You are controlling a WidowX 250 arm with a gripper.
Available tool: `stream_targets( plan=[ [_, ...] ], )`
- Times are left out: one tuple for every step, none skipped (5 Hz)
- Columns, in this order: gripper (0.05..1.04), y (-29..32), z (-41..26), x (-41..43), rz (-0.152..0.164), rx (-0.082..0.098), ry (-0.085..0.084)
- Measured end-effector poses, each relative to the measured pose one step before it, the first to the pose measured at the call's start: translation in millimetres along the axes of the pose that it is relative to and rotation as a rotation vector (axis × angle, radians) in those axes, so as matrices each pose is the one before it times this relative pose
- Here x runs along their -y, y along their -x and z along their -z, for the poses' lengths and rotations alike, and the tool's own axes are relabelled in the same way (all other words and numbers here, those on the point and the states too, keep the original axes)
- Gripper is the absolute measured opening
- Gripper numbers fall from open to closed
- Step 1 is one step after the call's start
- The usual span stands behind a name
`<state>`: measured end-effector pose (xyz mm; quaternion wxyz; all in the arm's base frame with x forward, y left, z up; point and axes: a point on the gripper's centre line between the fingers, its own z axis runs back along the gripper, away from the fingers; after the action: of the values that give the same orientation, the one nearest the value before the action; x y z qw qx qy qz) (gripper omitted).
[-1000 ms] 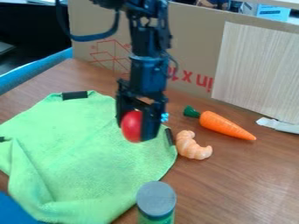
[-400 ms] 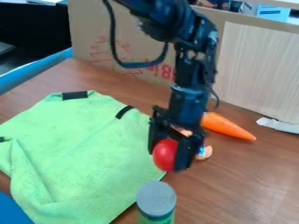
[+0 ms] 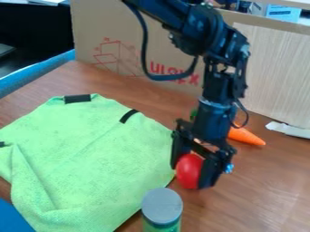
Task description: Move the red figure from the cloth and put it on the table
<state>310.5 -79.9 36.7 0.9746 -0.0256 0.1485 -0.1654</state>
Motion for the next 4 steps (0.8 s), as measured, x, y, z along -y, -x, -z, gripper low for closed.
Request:
stream_targets(
  plan=[
    [0.866,-5.13,0.58,6.32,0.0064,0.0045,-0.0034],
    [0.906,-2.41,-0.53,-0.04,-0.0125,0.0169,-0.0006],
    [1.007,0.34,4.91,2.91,-0.0165,0.0039,0.02],
    [1.002,2.28,-6.47,-1.68,-0.0066,0.0259,0.0144]
  ],
)
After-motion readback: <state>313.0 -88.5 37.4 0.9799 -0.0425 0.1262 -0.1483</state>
